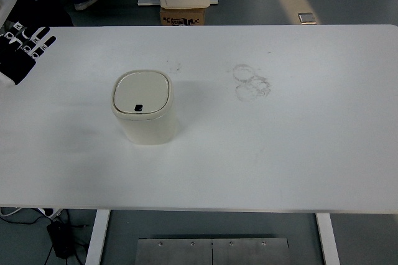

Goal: Open trash can

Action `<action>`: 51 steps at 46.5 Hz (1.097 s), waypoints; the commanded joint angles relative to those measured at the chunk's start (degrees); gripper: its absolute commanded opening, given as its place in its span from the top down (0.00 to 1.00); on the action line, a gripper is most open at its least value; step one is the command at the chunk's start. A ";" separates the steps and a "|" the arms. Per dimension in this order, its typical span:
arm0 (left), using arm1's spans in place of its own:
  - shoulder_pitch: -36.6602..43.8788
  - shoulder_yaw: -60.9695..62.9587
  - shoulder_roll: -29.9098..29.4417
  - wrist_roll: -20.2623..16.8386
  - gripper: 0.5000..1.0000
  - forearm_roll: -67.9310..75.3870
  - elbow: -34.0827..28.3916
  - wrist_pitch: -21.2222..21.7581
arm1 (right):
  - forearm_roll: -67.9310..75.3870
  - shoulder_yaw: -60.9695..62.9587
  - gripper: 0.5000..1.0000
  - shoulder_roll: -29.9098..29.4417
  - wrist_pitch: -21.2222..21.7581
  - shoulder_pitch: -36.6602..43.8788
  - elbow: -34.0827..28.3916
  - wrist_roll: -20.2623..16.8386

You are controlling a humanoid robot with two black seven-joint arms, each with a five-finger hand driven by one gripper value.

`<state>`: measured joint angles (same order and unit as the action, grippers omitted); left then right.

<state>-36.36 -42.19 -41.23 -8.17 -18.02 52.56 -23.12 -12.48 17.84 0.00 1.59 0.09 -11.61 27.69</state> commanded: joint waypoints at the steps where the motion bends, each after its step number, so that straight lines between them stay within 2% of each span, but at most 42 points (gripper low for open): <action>1: 0.07 0.00 0.01 0.00 0.00 0.00 0.00 0.00 | 0.00 0.00 0.02 0.00 -0.01 0.00 0.01 -0.01; 29: -0.20 -0.09 0.09 0.00 0.00 -0.09 -2.29 -1.31 | 0.00 0.00 0.02 0.00 -0.01 0.00 0.01 -0.01; 38: -0.11 -0.17 3.52 -0.18 0.00 -0.18 -2.81 -3.16 | 0.00 0.00 0.02 0.00 -0.01 0.00 0.01 -0.01; 51: 0.07 -1.23 3.79 -0.35 0.00 -0.18 -3.08 -3.16 | 0.00 0.00 0.02 0.00 -0.01 0.00 0.01 -0.01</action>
<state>-36.22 -43.42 -37.46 -8.44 -18.19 49.57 -26.30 -12.48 17.84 0.00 1.58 0.09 -11.60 27.69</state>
